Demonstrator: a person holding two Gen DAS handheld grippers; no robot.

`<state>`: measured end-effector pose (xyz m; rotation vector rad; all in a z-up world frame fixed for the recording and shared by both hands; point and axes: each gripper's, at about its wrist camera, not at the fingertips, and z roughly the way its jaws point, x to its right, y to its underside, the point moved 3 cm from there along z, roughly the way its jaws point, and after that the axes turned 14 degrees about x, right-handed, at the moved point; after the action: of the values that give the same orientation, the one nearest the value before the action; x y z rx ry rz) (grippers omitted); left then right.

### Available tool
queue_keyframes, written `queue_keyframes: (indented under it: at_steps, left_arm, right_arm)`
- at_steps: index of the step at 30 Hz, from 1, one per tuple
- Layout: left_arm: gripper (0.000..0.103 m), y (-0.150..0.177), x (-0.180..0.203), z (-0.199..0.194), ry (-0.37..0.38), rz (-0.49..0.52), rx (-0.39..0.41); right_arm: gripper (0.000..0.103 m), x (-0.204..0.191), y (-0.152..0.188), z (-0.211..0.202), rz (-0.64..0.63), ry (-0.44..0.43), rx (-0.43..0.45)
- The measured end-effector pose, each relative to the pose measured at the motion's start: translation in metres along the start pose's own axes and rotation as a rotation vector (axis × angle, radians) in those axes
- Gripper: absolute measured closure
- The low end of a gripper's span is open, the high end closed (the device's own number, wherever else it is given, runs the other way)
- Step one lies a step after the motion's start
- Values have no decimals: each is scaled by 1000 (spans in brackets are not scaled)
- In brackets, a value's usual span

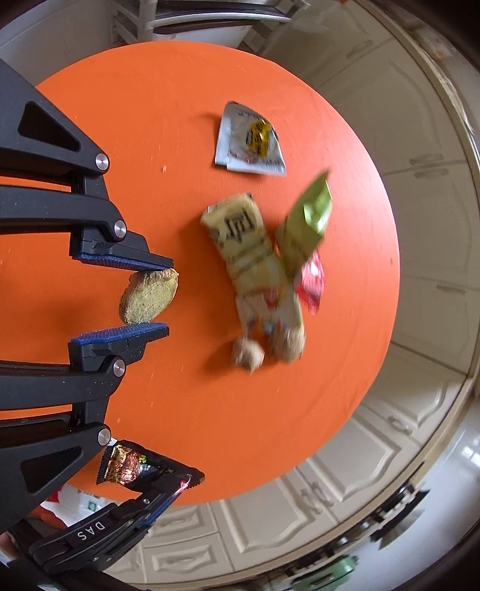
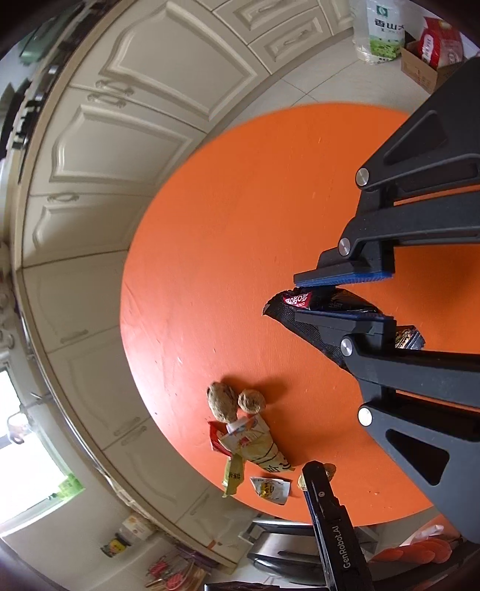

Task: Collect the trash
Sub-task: 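Carry the black bag and biscuit over to the blue bin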

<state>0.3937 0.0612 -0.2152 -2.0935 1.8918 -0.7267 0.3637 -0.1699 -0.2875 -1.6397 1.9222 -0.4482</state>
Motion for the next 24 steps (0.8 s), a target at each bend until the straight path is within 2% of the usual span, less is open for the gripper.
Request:
queue_keyframes:
  at_steps: [6,13,17,24]
  left_arm:
    - [79,9,64,-7,27,104,4]
    - [79,31,169,-4,83,268,-17]
    - [79,51,235,6,111,381,-46]
    - [79,79,329,36,143,523,-98]
  right_arm:
    - [91,66,1,-39,102,44,58]
    - [91,158,20,-88,241,125,124]
    - [91,211,36,-113,321,170,147]
    - [91,300,69,-151,468,279,166]
